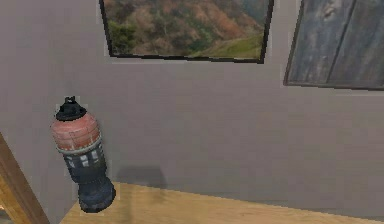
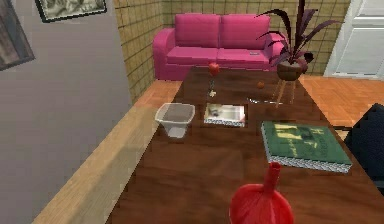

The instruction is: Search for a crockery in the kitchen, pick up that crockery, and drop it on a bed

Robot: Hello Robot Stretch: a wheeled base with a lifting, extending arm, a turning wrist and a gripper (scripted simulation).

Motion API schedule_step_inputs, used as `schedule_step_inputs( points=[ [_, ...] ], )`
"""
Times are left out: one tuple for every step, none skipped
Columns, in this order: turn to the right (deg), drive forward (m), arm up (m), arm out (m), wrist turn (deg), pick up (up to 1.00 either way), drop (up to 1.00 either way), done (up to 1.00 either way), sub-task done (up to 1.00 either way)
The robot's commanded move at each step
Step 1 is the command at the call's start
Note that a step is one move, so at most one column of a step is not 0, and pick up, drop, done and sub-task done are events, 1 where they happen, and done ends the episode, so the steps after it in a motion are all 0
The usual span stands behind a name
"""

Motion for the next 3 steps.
schedule_step_inputs(
  points=[
    [0.0, 0.0, 0.38, 0.0, 0.0, 0.0, 0.0, 0.0, 0.0],
    [0.0, 0.0, 0.0, 0.46, 0.0, 0.0, 0.0, 0.0, 0.0],
    [0.0, 0.0, 0.0, 0.0, 45.0, 0.0, 0.0, 0.0, 0.0]
  ],
)
